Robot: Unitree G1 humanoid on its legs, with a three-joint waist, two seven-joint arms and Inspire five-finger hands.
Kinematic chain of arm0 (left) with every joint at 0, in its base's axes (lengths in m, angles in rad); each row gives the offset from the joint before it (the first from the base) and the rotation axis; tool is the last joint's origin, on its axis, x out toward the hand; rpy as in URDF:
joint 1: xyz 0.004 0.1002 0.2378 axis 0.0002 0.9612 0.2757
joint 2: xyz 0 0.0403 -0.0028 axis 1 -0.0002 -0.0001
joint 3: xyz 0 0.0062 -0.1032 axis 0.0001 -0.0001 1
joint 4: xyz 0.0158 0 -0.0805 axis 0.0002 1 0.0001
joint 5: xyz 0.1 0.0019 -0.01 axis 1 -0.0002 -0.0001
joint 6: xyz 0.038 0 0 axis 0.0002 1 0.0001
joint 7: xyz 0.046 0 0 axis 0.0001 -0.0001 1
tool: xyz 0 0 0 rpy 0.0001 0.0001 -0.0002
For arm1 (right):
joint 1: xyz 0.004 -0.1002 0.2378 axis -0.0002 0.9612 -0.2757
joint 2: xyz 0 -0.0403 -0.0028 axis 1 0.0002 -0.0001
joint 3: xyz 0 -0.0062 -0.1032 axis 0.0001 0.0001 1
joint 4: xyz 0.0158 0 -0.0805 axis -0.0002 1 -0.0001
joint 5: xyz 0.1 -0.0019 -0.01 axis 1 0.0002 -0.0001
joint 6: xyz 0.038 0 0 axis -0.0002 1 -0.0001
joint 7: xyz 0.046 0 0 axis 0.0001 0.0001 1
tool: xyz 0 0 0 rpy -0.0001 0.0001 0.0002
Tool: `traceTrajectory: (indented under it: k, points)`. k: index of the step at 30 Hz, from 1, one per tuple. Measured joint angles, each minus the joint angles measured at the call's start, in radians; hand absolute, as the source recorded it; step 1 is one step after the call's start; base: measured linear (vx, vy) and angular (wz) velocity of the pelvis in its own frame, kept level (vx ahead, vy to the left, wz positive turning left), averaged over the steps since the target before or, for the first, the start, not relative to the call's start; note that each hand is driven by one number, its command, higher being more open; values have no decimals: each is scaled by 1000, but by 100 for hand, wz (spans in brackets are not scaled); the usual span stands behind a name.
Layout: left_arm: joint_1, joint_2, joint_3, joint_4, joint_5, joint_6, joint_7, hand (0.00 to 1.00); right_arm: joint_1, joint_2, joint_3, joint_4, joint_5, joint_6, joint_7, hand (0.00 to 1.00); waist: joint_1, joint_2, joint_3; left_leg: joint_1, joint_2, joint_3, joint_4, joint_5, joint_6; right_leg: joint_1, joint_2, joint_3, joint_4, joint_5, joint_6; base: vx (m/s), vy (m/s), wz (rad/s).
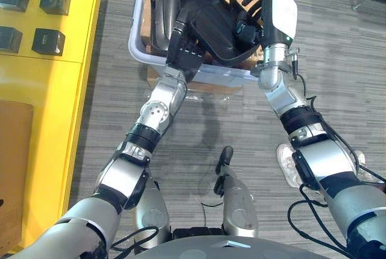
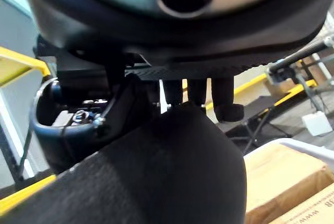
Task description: Walk over and take three plastic housings, then place them on the shelf
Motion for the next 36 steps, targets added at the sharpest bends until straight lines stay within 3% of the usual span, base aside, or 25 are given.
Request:
traceTrajectory:
  k: [8, 9, 14, 23, 26, 27, 29, 32, 33, 36]
  points:
    - [5, 4, -45, 1, 204, 123, 61, 100, 109, 9, 17, -246, -137, -114, -36, 0, 5, -9, -3, 32, 2, 20, 0, -11, -5, 22, 6, 18, -16, 2, 0, 4, -3, -6]
    - [12, 8, -51, 2, 239, 135, 62, 0, 125, 9, 23, -278, -170, -123, -36, 0, 1, -13, -5, 40, 4, 24, 0, -15, -5, 30, 9, 20, -22, 2, 0, 25, -18, -12]
    - [28, 13, -81, 17, 343, 174, 62, 0, 190, 8, 33, -338, -209, -158, -19, 0, -4, -37, -20, 59, 12, 45, 0, -25, -10, 39, 20, 37, -34, 3, 1, 39, -24, -12]
    - [170, 16, -136, -19, 365, 29, -53, 0, 412, 28, 10, -455, -127, -163, 35, 0, -5, -45, -34, 109, 12, 63, 30, -67, -10, 107, 24, 50, -78, 5, 5, 24, -10, -5]
    - [230, 16, -143, -44, 314, 12, -117, 0, 504, 76, -1, -517, -83, -221, -4, 0, -8, -44, -58, 115, 12, 70, 31, -75, -10, 115, 25, 53, -92, 6, 7, 30, -15, -7]
    - [260, 17, -140, -53, 292, -7, -136, 0, 551, 101, 4, -519, -84, -279, -30, 0, -11, -43, -73, 122, 12, 74, 34, -83, -10, 126, 25, 52, -101, 7, 9, 30, -10, -4]
    - [303, 19, -126, -62, 257, -16, -160, 0, 602, 125, 14, -525, -86, -326, -53, 0, -11, -42, -97, 122, 12, 79, 45, -96, -8, 127, 25, 56, -102, 6, 9, 43, -9, -8]
    - [358, 18, -100, -74, 222, -52, -204, 0, 667, 137, 16, -527, -86, -372, -74, 0, -8, -33, -128, 123, 12, 79, 50, -104, -9, 132, 24, 53, -103, 2, 13, 36, -7, 0]
    - [390, 18, -80, -104, 227, -73, -213, 0, 698, 140, 18, -527, -86, -392, -78, 100, -7, -29, -133, 130, 12, 75, 51, -107, -9, 142, 24, 49, -103, -1, 15, 27, -8, 6]
    - [469, 6, -54, -172, 233, -134, -218, 0, 773, 163, 45, -531, -91, -424, -95, 100, -3, -8, -172, 140, 12, 64, 54, -119, -10, 164, 20, 32, -103, -13, 23, 25, -4, 12]
